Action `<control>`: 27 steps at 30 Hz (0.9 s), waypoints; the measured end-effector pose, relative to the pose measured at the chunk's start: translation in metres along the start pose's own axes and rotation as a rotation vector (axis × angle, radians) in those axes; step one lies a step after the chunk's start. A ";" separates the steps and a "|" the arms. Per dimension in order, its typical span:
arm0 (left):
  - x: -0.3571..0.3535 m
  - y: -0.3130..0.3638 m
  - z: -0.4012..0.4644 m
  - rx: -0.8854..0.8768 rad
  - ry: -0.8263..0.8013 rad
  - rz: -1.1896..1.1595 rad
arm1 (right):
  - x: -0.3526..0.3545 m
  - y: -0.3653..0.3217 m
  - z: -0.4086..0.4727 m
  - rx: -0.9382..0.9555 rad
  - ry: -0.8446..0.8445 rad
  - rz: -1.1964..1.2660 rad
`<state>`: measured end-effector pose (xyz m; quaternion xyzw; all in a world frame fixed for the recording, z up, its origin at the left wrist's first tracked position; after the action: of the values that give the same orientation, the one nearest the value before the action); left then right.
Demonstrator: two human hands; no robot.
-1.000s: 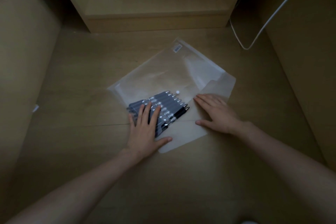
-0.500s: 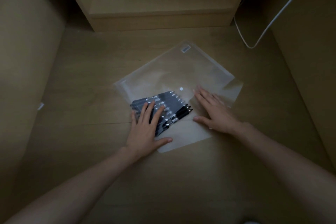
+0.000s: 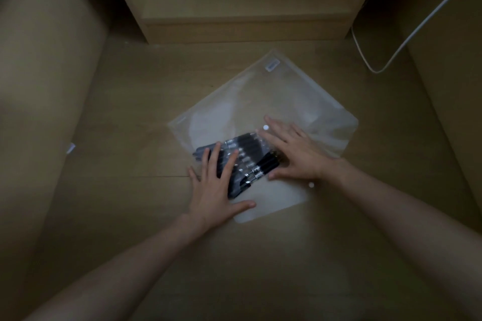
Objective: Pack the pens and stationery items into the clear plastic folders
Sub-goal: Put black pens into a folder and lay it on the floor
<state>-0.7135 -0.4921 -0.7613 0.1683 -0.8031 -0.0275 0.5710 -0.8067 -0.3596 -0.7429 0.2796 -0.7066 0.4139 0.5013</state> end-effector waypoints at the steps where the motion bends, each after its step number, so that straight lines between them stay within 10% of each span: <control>1: 0.000 0.000 0.000 -0.019 0.017 -0.025 | -0.001 -0.002 0.003 0.008 -0.004 -0.001; 27: -0.003 -0.015 -0.003 0.050 0.113 -0.102 | -0.014 -0.019 0.024 0.127 0.003 0.034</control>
<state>-0.7063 -0.5045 -0.7662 0.2243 -0.7603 -0.0268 0.6090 -0.7979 -0.3907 -0.7536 0.2982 -0.6827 0.4666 0.4767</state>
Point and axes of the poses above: each hand's wrist, its own z-axis towards the middle knuckle, its own x-axis out of the back of the hand, y = z × x, the point moved 10 cm from there along z, towards the middle knuckle, and after that the axes turned 12 degrees about x, right-handed, at the moved point
